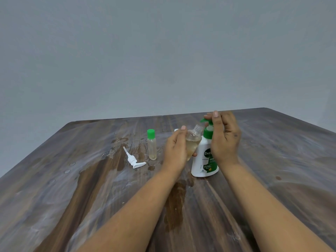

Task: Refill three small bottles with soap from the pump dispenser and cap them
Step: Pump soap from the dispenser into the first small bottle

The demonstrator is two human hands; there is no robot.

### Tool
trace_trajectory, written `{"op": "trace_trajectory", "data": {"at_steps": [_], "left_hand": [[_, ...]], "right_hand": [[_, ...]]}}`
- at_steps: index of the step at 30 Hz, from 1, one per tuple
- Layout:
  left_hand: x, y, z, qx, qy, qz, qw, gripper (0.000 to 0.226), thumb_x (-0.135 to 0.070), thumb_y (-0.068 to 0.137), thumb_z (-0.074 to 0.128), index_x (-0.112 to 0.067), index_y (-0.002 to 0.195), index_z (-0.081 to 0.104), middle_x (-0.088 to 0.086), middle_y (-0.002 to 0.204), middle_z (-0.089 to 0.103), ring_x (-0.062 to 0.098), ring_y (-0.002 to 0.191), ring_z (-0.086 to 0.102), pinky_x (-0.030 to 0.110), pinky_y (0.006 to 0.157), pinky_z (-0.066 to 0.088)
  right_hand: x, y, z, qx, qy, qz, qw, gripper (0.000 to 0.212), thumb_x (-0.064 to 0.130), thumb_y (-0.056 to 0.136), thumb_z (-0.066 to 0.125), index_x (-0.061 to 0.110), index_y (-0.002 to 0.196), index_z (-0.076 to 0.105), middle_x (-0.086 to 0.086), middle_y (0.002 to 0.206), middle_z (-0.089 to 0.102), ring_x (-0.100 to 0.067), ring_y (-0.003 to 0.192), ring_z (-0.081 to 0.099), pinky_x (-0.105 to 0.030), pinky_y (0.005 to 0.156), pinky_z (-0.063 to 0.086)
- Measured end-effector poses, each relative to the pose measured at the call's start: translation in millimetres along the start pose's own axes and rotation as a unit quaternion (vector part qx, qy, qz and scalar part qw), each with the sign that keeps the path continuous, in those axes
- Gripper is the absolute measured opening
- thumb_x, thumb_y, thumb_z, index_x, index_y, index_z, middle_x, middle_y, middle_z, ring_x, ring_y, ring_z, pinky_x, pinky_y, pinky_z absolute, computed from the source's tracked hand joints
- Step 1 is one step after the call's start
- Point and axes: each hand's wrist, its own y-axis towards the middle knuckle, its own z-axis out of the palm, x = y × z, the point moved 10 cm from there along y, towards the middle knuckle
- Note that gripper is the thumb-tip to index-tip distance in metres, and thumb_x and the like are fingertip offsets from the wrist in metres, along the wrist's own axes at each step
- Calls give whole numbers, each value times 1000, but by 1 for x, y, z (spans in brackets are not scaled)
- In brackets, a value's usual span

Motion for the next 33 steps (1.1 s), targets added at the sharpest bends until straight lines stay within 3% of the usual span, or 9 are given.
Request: {"op": "trace_trajectory", "data": {"at_steps": [6, 9, 11, 16, 22, 27, 33], "left_hand": [[0, 0, 1, 2, -6, -3, 1000, 37, -30, 105, 40, -5, 92, 63, 10, 79, 64, 16, 54, 56, 19, 44, 47], [0, 0, 1, 3, -5, -5, 1000, 37, -30, 105, 40, -4, 94, 63, 10, 79, 64, 18, 56, 56, 19, 44, 47], [-1, 0, 1, 4, -6, -4, 1000, 37, -30, 105, 39, -3, 94, 63, 11, 78, 63, 18, 54, 55, 19, 44, 47], [2, 2, 1, 1, -8, -11, 1000, 41, -30, 105, 40, 3, 104, 63, 15, 83, 62, 19, 58, 56, 18, 43, 46], [1, 2, 0, 4, 1, 0, 1000, 37, -31, 105, 39, -8, 88, 63, 12, 79, 63, 16, 53, 56, 20, 45, 47], [0, 2, 1, 5, 3, 4, 1000, 38, -30, 105, 39, -3, 94, 64, 12, 79, 63, 17, 56, 56, 18, 43, 46], [1, 3, 0, 6, -1, 5, 1000, 38, -30, 105, 40, -5, 91, 64, 13, 81, 63, 20, 60, 57, 20, 45, 48]], "right_hand": [[-2, 0, 1, 13, -29, 5, 999, 25, 23, 100, 52, 22, 79, 67, -4, 80, 60, -3, 79, 57, -17, 71, 44], [-2, 1, 3, 16, -31, 9, 999, 25, 18, 98, 53, 22, 77, 66, 3, 78, 57, -1, 77, 55, -15, 69, 43], [1, 1, 1, 5, -21, 2, 1000, 26, 21, 99, 52, 27, 77, 65, 8, 78, 58, -2, 79, 56, -17, 71, 44], [2, 1, -1, -8, 8, 11, 1000, 28, 29, 101, 49, 40, 79, 63, 7, 83, 60, -27, 86, 63, -43, 76, 51], [0, 2, 3, 16, -10, 9, 1000, 25, 28, 97, 51, 31, 76, 63, 5, 79, 57, -9, 79, 57, -22, 71, 45], [-1, 3, 4, 18, -9, 12, 1000, 28, 17, 98, 52, 31, 76, 63, -5, 79, 58, -6, 77, 56, -18, 71, 43], [-4, 2, 0, 5, 11, 25, 1000, 26, 28, 100, 49, 34, 81, 65, -2, 85, 62, -20, 85, 62, -34, 76, 50]]}}
